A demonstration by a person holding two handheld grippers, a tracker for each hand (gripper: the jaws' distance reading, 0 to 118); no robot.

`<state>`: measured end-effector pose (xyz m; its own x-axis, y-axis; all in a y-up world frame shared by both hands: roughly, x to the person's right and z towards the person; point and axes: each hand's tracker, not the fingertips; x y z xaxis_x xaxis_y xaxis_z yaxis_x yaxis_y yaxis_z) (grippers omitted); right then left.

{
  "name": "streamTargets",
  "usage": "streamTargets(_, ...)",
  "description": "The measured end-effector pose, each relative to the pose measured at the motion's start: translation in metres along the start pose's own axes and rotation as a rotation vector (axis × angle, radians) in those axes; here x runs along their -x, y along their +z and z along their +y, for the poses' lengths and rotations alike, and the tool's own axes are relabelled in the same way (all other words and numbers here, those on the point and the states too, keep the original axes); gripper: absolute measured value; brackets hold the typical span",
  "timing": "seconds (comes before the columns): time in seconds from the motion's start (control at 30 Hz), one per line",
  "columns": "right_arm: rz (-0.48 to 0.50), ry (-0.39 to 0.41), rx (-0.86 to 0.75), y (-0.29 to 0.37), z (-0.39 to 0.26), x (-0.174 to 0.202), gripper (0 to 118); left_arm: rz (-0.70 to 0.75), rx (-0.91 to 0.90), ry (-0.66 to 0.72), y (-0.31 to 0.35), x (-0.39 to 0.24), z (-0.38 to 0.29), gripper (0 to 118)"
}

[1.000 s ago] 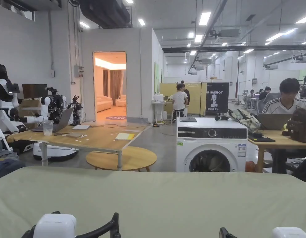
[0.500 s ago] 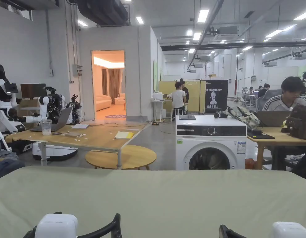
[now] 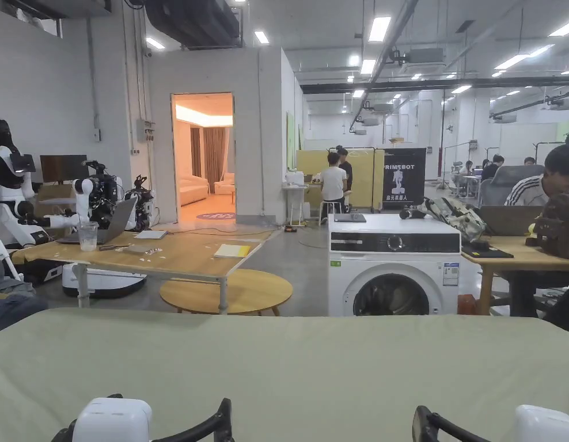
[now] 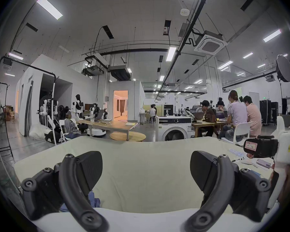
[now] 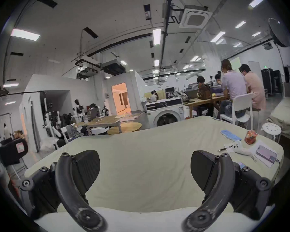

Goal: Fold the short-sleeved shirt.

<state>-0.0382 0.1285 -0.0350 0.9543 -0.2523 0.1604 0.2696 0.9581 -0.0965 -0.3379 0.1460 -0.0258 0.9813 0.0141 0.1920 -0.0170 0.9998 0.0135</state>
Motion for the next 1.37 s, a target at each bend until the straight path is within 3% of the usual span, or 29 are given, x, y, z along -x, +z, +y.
streamTargets(0.17,-0.035,-0.127,0.061,-0.002,0.005,-0.003,109,-0.006,0.002,-0.01,0.001,-0.002,0.0,106)
streamTargets(0.43,-0.047,-0.172,0.119,-0.002,0.011,-0.006,109,-0.025,0.012,0.004,0.0,-0.003,-0.002,106)
streamTargets(0.7,-0.033,-0.149,0.147,-0.007,0.004,-0.003,109,-0.036,0.024,-0.013,-0.001,-0.008,-0.006,106)
streamTargets(0.8,-0.077,-0.159,0.168,-0.01,0.004,0.001,109,-0.041,0.027,-0.02,-0.003,-0.009,-0.007,106)
streamTargets(0.93,-0.027,-0.167,0.147,-0.009,0.002,-0.002,109,-0.05,0.029,-0.023,-0.002,-0.009,-0.007,106)
streamTargets(1.13,-0.063,-0.101,0.165,-0.013,-0.001,0.004,109,-0.045,0.032,-0.004,-0.003,-0.008,-0.007,106)
streamTargets(1.37,-0.013,-0.074,0.17,-0.011,-0.002,0.007,109,-0.041,0.028,0.0,-0.002,-0.007,-0.006,106)
